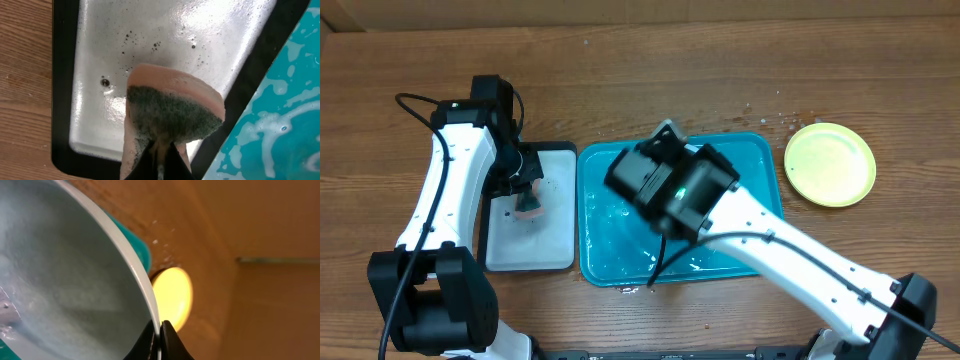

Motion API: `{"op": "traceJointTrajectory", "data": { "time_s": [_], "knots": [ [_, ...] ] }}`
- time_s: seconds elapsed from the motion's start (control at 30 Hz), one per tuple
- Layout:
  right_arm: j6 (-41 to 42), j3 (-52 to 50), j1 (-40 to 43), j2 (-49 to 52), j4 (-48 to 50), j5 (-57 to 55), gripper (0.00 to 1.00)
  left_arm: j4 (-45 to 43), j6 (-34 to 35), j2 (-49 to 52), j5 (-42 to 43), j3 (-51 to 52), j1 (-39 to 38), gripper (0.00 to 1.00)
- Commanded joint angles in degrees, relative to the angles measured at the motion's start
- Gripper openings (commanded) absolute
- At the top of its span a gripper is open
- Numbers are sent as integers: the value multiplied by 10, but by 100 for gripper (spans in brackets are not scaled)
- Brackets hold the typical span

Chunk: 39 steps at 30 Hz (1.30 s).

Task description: Clean dirty plates on tray and stack at the side

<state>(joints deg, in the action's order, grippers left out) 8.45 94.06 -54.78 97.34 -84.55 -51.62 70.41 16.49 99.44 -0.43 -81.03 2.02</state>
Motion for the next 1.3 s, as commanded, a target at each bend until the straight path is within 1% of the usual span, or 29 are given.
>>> {"op": "traceJointTrajectory", "data": {
  "time_s": [0.0, 0.2, 0.47, 0.6, 1.27],
  "knots": [
    [1, 16, -42, -18, -7, -136, 4, -2, -2, 3, 7, 0, 3, 4],
    [0, 16, -94, -18, -26, -228, 4, -2, -2, 3, 7, 0, 3, 4],
    [0, 16, -139, -18, -39, -292, 4, -2, -2, 3, 6, 0, 3, 4],
    [-13, 16, -148, -18, -39, -296, 4, -2, -2, 3, 6, 0, 3, 4],
    [-13, 16, -150, -18, -38, -296, 4, -2, -2, 3, 7, 0, 3, 4]
  ]
}}
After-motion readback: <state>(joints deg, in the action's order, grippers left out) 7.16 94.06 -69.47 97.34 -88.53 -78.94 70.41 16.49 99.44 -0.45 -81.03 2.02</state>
